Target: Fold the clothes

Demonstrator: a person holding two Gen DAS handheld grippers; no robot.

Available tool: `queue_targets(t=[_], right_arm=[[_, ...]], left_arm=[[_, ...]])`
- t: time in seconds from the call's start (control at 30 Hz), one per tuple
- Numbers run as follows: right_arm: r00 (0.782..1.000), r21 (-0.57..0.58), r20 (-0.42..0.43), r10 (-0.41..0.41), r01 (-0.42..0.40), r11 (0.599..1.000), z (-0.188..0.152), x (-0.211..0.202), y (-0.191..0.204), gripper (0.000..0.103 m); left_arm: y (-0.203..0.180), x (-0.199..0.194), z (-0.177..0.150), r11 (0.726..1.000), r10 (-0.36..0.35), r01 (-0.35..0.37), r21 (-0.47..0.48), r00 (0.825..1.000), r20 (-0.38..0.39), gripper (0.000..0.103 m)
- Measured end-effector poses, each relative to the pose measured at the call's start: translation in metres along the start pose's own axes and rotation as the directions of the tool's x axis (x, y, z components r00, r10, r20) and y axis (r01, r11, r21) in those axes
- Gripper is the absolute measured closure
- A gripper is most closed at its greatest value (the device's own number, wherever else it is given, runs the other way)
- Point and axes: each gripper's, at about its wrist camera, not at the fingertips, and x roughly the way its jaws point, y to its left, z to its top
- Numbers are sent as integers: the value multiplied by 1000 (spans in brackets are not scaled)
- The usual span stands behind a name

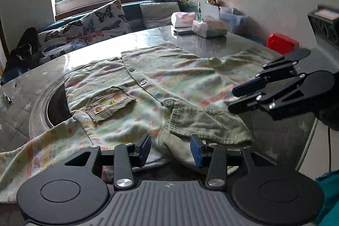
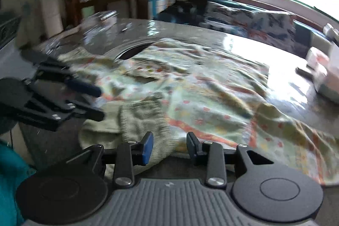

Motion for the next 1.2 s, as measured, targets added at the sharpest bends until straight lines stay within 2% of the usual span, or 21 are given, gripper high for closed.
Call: queue_targets(t=[0.17,0.23,0.37,0.43,0.5,0.53,0.57,0.67,0.8,0.9,1.0,1.2], right_arm=[[999,67,-11,-36,36,997,-6,4,-16,69],[999,72,-33,-40,42,996,-10,8,-20,69],[999,130,-4,-41,41,991,-8,-2,-32,64],[998,163,16,-61,57,985,-5,-8,-42,58],[990,215,29,-140,130,968,-5,-14,-60,55],[983,249,29,-181,169,954,-7,-16,-71,46],[975,286,26,-223,206,936,-9,-18,-82,42],[940,358,13,-341,314,879,-18,-25,-116,41],[875,418,-42,-483,455,787,-32,-30,-157,39],[833,489,-74,-549,509,708,-44,-36,-188,39],[798,513,-97,-595,552,657,-52,-38,-206,40],[787,528,-126,-604,568,631,-59,-31,-225,46]], left_arm=[[2,12,-7,1000,-3,2,-8,998,-55,61],[1,9,-6,1000,-1,1,0,999,-50,61],[2,1,6,1000,-3,3,7,1000,-16,59],[3,0,14,1000,-6,6,8,1000,2,53],[1,5,21,1000,-1,1,9,1000,16,42],[0,7,24,1000,-2,2,7,1000,20,39],[-1,10,26,1000,-4,4,4,1000,24,32],[-6,18,32,1000,-8,9,-8,999,37,22],[-8,24,39,1000,-12,13,-28,999,42,17],[-8,27,42,999,-9,10,-33,999,43,15],[-8,30,45,999,-6,7,-38,999,43,12],[-6,33,45,998,1,1,-55,999,32,8]])
